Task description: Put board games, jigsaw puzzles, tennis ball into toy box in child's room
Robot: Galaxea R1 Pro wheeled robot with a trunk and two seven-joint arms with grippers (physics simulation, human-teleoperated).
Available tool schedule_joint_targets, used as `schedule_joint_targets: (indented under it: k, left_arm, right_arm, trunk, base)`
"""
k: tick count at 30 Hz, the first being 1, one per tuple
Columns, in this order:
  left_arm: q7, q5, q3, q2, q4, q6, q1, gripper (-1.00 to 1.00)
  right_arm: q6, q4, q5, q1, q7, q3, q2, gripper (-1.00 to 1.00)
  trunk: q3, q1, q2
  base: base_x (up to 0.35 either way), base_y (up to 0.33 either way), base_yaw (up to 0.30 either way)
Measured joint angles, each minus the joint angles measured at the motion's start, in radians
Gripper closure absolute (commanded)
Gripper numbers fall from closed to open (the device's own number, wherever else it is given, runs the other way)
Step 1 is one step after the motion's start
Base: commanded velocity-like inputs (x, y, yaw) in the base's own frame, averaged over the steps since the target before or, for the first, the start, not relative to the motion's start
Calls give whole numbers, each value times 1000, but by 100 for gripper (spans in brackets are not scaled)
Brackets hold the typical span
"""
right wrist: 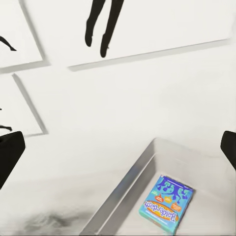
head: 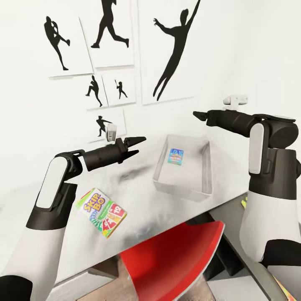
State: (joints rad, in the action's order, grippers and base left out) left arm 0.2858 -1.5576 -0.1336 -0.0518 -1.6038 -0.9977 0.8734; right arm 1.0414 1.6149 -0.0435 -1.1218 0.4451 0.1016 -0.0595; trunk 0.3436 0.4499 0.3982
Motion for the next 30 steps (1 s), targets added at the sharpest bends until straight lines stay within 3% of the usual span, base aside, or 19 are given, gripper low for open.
schedule_joint_targets:
  k: [30]
  left_arm:
    - [0, 0, 1, 0, 0, 0, 0, -100]
  right_arm:
    - [0, 0, 2, 0, 0, 0, 4, -100]
  trunk:
    - [-49, -1, 0]
  base:
    - [-39, 0, 0]
